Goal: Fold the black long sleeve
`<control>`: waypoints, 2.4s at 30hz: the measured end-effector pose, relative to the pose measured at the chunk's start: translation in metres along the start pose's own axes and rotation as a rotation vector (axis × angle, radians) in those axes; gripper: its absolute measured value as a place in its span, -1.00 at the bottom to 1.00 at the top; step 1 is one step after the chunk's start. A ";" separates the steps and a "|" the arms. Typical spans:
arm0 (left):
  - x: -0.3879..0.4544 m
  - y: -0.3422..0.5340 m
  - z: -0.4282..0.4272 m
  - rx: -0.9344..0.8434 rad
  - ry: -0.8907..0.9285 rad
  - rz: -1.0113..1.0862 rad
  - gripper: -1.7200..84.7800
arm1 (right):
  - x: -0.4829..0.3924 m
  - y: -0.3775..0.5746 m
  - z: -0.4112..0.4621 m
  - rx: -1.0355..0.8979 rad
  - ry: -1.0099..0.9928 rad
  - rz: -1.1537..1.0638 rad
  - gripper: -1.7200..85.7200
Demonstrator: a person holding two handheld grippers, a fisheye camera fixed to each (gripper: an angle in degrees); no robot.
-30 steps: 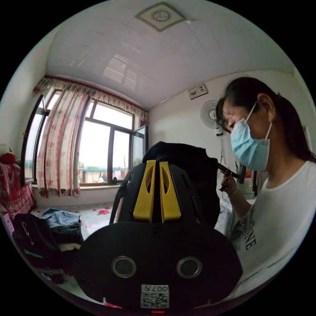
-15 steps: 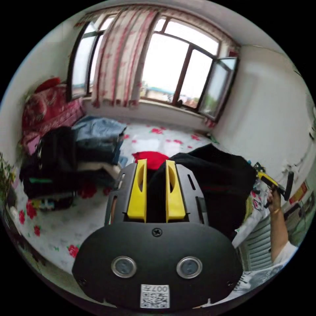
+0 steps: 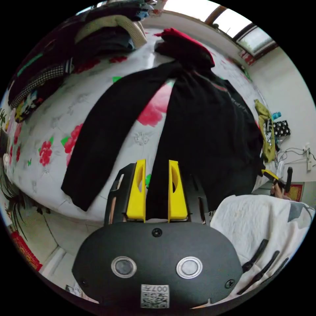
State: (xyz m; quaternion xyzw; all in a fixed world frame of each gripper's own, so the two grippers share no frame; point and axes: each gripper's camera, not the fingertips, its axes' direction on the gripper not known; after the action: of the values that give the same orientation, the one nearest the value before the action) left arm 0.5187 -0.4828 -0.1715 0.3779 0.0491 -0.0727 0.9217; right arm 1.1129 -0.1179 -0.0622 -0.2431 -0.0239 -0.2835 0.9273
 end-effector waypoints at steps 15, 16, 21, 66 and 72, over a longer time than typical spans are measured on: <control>0.028 -0.056 0.025 -0.074 -0.075 0.089 -0.71 | 0.130 -0.034 -0.187 0.430 0.450 0.328 -0.79; 0.027 -0.057 0.024 -0.070 -0.074 0.085 -0.72 | 0.154 -0.023 -0.196 0.444 0.456 0.410 -0.78; 0.013 -0.053 0.006 -0.015 -0.015 0.061 -0.72 | 0.173 0.016 -0.159 0.377 0.238 0.467 -0.74; -0.230 -0.075 0.027 -0.035 0.049 0.039 -0.90 | -0.107 0.097 0.048 -0.036 -0.078 -0.285 -0.95; -0.313 -0.078 -0.094 0.637 0.677 -0.042 -0.93 | -0.109 0.105 0.041 -0.023 -0.068 -0.274 -0.95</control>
State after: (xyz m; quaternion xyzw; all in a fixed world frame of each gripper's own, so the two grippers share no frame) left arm 0.1934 -0.4411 -0.2460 0.6435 0.3301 0.0244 0.6902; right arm 1.0818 0.0335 -0.0920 -0.2577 -0.0850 -0.3995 0.8757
